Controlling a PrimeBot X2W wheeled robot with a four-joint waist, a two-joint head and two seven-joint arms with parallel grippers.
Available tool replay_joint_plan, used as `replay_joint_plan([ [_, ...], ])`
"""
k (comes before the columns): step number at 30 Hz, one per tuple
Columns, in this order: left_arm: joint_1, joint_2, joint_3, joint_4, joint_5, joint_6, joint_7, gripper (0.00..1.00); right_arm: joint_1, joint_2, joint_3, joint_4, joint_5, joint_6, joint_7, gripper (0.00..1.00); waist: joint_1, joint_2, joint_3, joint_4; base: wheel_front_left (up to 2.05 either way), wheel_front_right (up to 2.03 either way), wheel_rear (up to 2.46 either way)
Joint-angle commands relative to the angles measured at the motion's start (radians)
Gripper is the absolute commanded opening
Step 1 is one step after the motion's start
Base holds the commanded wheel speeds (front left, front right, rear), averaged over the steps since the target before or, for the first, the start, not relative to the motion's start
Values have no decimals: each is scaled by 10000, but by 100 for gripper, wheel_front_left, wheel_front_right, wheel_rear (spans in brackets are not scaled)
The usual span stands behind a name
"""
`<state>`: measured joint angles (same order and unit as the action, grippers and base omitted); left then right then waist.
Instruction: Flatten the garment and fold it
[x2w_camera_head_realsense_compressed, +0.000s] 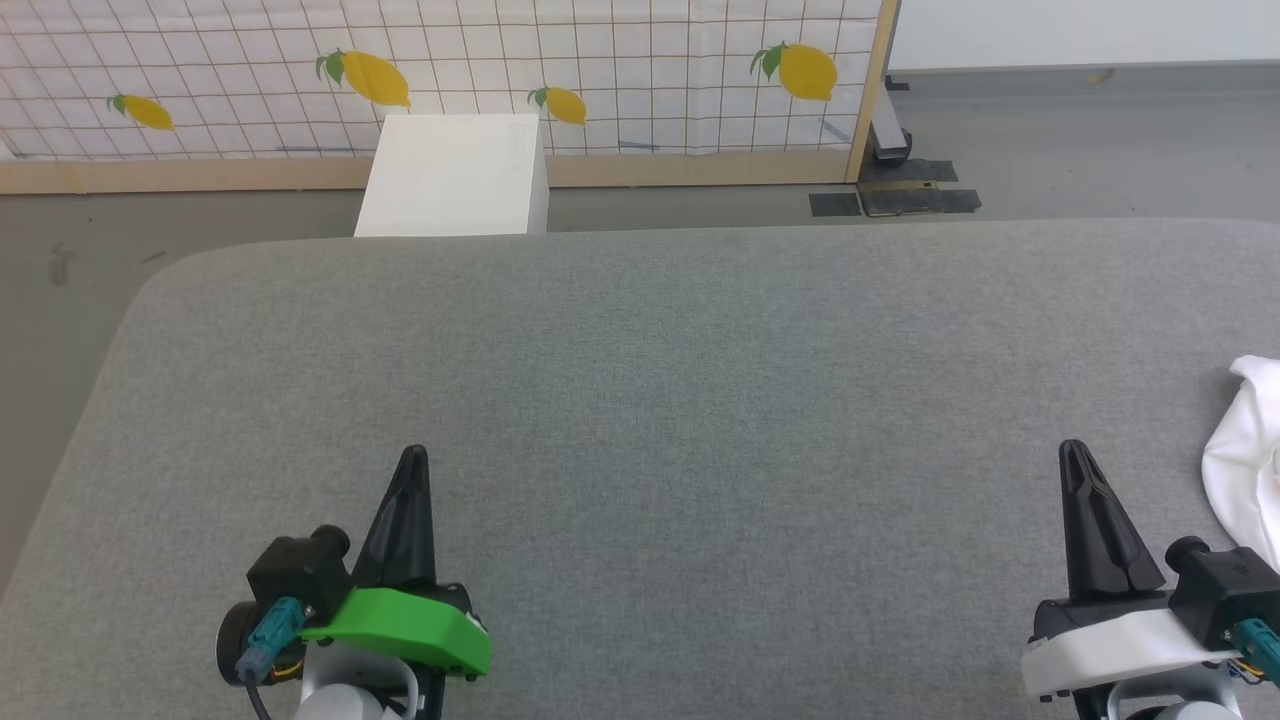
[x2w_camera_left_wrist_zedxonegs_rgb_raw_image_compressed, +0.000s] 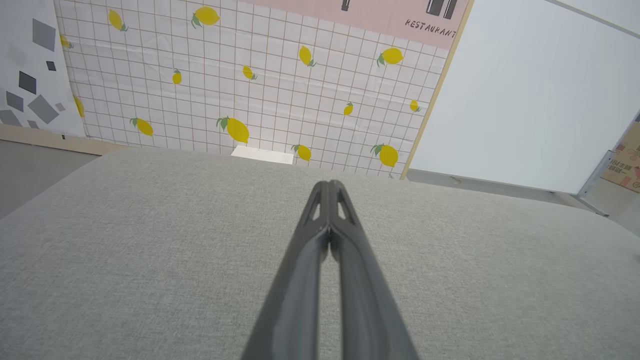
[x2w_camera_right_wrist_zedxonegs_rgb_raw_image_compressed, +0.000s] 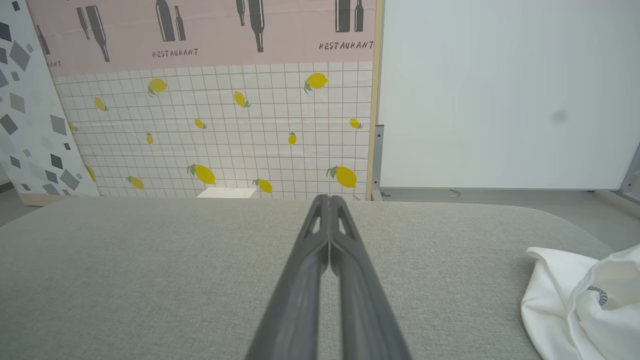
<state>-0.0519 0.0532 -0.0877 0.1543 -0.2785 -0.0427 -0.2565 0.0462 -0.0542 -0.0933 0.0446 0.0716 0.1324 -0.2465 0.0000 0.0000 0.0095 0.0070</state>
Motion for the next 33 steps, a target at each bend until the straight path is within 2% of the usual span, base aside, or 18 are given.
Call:
replay_joint_plan([
  [1,0,0,2,-1,1,0,1,0,0,0,-1,0,0,0,1,0,0,0,0,0,0,0,0],
  [33,123,-7,206,-364,658,101,606,0,-109,9,219,-105,-169,-4,582,0,0,0,-22,-17,0,0,0],
])
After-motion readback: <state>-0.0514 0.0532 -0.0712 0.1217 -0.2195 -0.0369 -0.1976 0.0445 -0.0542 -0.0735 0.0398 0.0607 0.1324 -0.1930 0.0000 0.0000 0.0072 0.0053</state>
